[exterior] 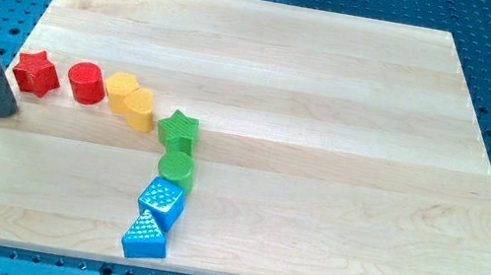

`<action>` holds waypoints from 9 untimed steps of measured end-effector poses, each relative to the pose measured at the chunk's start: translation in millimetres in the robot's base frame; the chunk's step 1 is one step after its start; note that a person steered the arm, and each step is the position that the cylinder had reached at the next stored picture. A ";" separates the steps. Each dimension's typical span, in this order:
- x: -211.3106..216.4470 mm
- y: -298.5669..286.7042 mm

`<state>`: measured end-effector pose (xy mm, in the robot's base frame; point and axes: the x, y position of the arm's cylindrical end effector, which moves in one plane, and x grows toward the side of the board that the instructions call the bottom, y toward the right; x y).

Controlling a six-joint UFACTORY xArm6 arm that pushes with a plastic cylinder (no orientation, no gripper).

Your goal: Make a horizontal line with green star red blocks and yellow blocks

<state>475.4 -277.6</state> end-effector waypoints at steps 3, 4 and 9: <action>9.4 -4.6; 39.6 17.4; -35.7 10.3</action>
<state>439.7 -267.3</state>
